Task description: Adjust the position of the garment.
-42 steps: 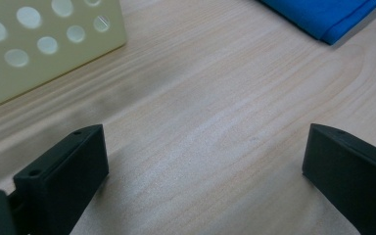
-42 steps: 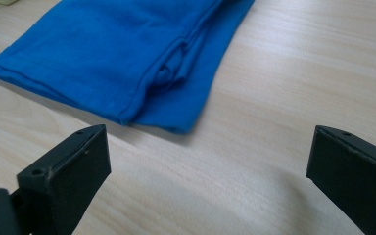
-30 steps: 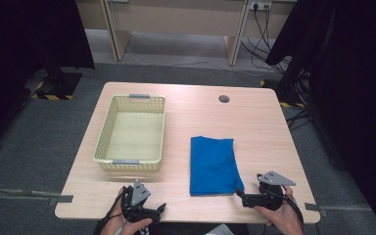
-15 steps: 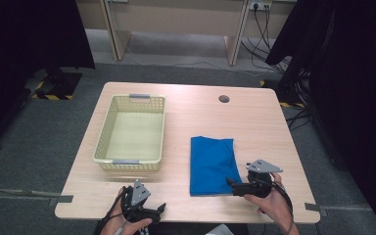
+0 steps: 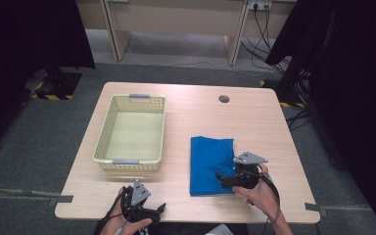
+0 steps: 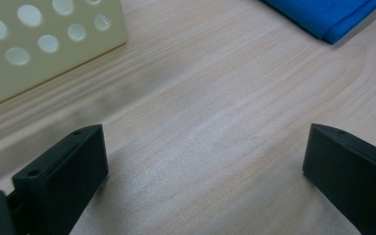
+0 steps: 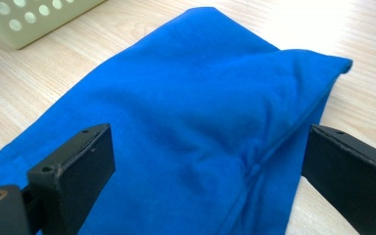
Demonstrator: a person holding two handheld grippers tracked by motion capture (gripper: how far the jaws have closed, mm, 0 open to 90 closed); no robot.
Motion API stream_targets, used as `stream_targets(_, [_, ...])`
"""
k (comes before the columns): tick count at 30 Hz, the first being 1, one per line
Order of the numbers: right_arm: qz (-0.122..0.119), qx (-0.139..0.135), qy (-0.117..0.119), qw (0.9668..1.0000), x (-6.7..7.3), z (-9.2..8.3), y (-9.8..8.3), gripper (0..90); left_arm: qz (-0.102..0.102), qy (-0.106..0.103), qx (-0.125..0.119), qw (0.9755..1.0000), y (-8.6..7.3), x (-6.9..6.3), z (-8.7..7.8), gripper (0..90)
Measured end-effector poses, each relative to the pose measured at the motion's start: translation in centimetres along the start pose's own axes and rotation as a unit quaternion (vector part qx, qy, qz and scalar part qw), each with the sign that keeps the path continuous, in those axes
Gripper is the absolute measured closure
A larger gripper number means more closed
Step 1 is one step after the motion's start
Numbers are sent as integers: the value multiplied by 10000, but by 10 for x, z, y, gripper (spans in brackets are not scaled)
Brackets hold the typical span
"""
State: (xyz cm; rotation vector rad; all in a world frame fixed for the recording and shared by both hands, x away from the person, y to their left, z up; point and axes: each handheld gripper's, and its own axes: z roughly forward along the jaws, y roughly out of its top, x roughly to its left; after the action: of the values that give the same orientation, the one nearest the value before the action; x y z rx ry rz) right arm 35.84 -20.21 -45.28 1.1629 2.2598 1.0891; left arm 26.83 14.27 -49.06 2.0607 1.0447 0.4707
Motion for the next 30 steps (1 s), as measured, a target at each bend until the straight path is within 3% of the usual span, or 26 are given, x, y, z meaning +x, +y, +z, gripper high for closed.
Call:
stream_targets(11, [-77, 198, 65, 9998, 3, 20, 6, 69, -9, 3, 1, 10000, 0, 0, 0, 17])
stream_targets(18, [-134, 565, 56, 9983, 5, 40, 7, 65, 2, 12, -11, 10000, 0, 0, 0, 16])
stream_targets(30, [-208, 600, -48, 9980, 12, 60, 20, 55, -13, 14, -31, 10000, -1, 0, 0, 16])
